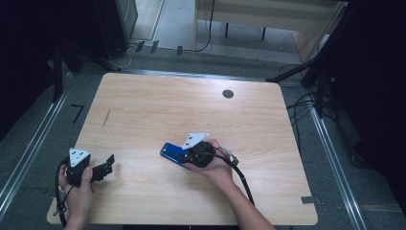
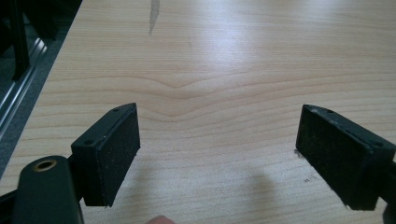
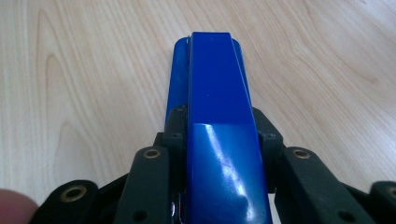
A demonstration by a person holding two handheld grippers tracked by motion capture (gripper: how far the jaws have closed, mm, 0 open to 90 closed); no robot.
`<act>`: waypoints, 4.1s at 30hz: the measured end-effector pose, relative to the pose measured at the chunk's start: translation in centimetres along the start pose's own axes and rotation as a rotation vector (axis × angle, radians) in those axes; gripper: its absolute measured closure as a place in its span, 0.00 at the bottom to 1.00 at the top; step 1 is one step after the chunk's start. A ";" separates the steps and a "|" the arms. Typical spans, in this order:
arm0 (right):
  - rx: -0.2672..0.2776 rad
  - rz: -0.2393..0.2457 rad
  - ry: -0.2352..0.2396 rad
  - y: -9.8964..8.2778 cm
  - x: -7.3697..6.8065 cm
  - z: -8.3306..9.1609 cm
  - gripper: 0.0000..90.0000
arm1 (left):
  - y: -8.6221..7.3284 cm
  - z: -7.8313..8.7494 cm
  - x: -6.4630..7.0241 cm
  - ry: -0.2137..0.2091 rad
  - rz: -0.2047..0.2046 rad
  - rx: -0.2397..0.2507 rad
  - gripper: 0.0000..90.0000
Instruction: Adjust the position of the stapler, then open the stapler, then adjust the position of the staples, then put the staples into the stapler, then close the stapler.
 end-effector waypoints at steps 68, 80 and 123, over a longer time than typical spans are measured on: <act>0.244 -0.259 -0.119 -8.2 -2.1 10.9 0.69 | -0.8 0.8 14.4 -0.398 -0.186 -0.009 0.70; 0.235 -0.311 -0.072 -9.0 -2.7 10.3 0.96 | -1.7 0.8 18.2 -0.503 -0.248 -0.056 0.95; 0.169 -0.234 -0.074 -8.0 -4.2 7.9 1.00 | -2.0 0.0 19.7 -0.558 -0.285 -0.087 1.00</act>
Point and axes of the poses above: each handheld gripper's, and its own axes: z roughly backward along the jaws, y roughly out of its top, x roughly to its right, the point moved 2 cm from there along -z, roughly forward along the jaws, and after that the axes turned 7 degrees about x, right-handed, at the moved point
